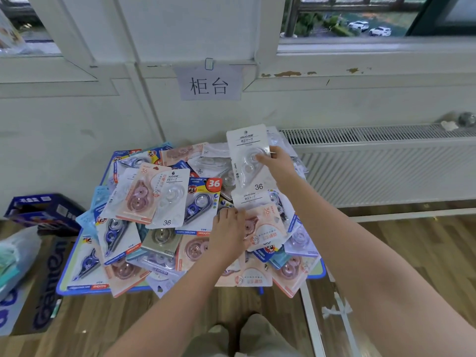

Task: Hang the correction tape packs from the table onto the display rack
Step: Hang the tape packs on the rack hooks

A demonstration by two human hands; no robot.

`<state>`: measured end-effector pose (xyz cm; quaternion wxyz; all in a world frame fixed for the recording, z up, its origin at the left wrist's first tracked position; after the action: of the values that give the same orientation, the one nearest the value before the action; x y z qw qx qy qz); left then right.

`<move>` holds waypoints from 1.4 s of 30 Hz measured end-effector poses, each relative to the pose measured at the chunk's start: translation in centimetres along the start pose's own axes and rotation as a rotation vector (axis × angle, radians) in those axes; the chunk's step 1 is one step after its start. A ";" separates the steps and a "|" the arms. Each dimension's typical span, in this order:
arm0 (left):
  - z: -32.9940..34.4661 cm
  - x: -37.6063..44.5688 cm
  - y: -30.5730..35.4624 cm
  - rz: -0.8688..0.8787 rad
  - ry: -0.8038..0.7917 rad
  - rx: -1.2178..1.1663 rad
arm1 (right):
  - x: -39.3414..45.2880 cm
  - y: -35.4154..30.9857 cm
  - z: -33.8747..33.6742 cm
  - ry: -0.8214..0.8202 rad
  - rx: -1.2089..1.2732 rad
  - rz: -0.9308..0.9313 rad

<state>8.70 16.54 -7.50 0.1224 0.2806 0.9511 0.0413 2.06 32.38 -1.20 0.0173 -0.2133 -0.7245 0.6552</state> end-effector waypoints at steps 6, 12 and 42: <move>-1.0 0.8 0.7 0.064 -0.026 -0.156 | 0.1 -1.0 -4.3 0.116 0.075 0.004; -1.8 1.4 0.1 0.044 -0.160 -0.387 | -0.6 -1.3 -6.9 0.189 0.153 0.023; -9.9 -3.2 6.1 0.216 0.100 -1.557 | -25.4 2.3 -10.2 0.604 0.374 -0.156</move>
<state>11.96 19.84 3.66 0.2362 0.2027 0.6204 0.7199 28.89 33.71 4.50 0.3191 -0.3345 -0.5682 0.6807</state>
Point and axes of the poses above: each hand's wrist, its own x-axis towards the middle knuckle, its own z-axis out of the palm, y = z × x, the point moved 5 cm from there along x, towards the middle knuckle, and after that the axes turned 5 degrees about -y, right-handed, at the moved point
